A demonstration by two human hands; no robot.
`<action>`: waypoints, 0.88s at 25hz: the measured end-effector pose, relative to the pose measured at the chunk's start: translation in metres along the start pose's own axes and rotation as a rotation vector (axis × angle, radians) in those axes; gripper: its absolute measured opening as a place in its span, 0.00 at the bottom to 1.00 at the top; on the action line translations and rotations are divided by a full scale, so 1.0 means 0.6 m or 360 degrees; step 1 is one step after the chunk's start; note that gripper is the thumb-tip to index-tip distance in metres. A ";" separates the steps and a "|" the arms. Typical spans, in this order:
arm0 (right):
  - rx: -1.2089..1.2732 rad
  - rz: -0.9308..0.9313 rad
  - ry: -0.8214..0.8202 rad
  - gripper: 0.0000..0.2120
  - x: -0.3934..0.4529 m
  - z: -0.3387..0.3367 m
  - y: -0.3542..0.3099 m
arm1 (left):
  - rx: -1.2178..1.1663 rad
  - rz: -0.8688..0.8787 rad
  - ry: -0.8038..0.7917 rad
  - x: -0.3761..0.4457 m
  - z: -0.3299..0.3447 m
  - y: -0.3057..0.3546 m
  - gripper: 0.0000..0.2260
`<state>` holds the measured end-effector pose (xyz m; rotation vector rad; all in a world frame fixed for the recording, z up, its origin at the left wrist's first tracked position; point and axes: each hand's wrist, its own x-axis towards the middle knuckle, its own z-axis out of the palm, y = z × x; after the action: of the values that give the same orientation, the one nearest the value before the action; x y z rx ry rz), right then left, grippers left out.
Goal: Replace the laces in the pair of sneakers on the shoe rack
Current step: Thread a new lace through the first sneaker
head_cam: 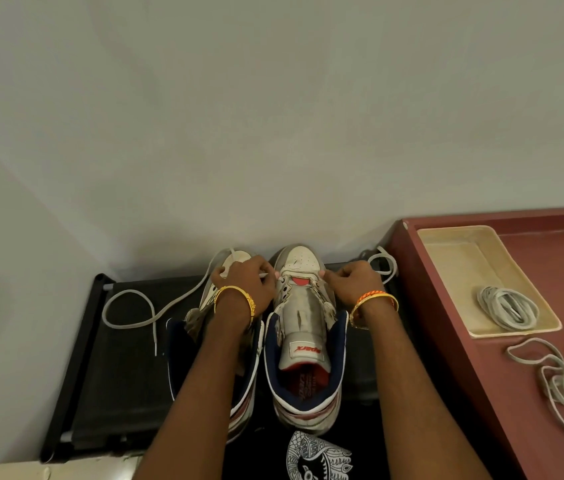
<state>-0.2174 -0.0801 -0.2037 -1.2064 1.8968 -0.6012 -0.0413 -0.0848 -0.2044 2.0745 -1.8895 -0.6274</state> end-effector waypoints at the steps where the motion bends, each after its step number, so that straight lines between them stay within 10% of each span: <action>1: 0.0163 0.0007 0.0034 0.19 -0.005 -0.010 -0.005 | -0.0057 0.0015 -0.0010 -0.004 -0.005 -0.001 0.03; 8: 0.0702 -0.0084 -0.0170 0.13 -0.089 -0.137 -0.085 | -0.0934 0.0106 0.0059 -0.041 -0.134 0.047 0.07; 22: 0.0616 -0.0575 -0.0198 0.07 -0.326 -0.374 -0.386 | -0.1066 0.0293 -0.0064 -0.222 -0.544 0.282 0.10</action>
<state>-0.2339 -0.0098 0.1663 -1.2979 1.3839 -1.0092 -0.0393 -0.0027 0.1778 1.4538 -1.5638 -1.0771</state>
